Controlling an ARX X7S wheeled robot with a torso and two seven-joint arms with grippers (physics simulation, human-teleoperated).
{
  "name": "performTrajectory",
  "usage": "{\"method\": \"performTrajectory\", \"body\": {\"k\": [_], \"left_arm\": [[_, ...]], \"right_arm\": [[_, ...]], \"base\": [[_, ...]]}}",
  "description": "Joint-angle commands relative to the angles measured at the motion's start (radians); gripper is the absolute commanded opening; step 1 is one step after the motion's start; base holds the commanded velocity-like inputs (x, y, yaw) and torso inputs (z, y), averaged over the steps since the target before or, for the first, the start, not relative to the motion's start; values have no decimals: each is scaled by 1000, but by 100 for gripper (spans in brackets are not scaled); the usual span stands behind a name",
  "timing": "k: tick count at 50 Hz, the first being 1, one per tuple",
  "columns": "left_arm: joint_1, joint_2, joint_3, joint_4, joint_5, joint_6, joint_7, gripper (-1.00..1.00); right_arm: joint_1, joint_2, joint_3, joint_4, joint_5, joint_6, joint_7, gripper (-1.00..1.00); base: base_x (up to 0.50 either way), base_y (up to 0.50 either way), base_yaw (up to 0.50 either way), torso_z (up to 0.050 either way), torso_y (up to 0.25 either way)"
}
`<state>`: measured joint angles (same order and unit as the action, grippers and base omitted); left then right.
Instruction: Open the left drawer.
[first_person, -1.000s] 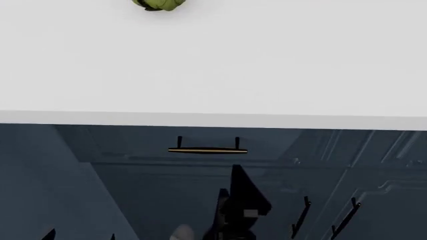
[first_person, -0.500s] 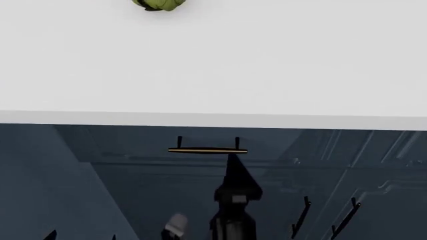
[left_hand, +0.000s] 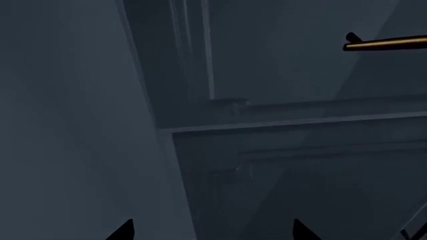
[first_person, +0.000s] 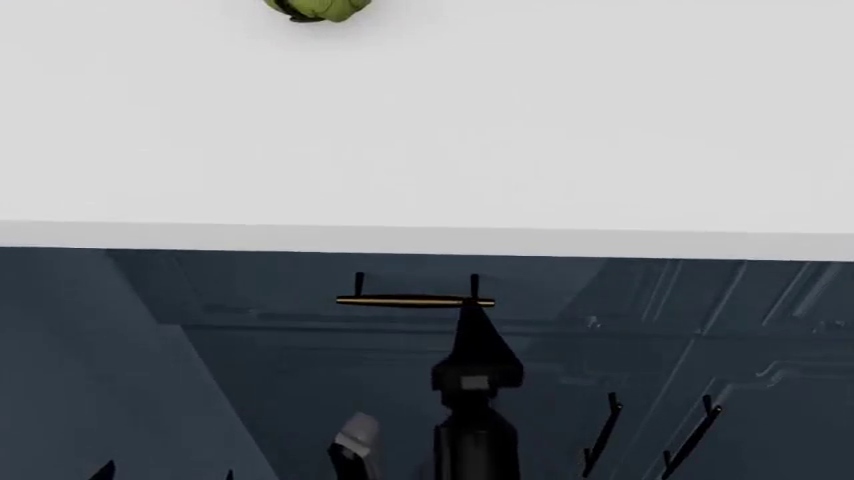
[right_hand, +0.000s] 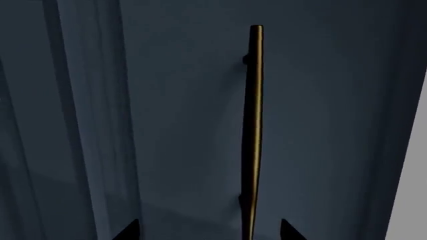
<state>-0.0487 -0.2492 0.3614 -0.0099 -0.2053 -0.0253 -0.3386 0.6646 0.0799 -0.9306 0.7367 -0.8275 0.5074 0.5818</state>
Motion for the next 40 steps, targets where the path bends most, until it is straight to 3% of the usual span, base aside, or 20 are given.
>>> {"method": "performTrajectory", "body": {"k": [1, 15, 29, 38, 39, 40], "left_arm": [[-15, -12, 8, -8, 6, 8, 24, 100], [-17, -16, 16, -13, 9, 16, 21, 100], [-20, -19, 22, -11, 5, 13, 18, 100], [-20, -21, 26, -13, 4, 14, 17, 100], [-20, -22, 26, -11, 3, 13, 17, 100], [-20, -22, 26, -11, 3, 15, 17, 100]], "right_arm": [[20, -24, 7, 31, -29, 32, -17, 100], [104, -76, -26, 236, 27, -27, 63, 100], [229, -79, -346, 332, 384, 8, 157, 100], [261, -79, -466, 345, 537, 16, 184, 100], [264, -79, -478, 350, 555, 14, 195, -100], [268, -79, -487, 346, 561, 5, 206, -100]], "base": [[0, 4, 0, 0, 0], [2, 5, 0, 0, 0], [1, 5, 0, 0, 0], [2, 5, 0, 0, 0], [0, 6, 0, 0, 0], [14, 6, 0, 0, 0]]}}
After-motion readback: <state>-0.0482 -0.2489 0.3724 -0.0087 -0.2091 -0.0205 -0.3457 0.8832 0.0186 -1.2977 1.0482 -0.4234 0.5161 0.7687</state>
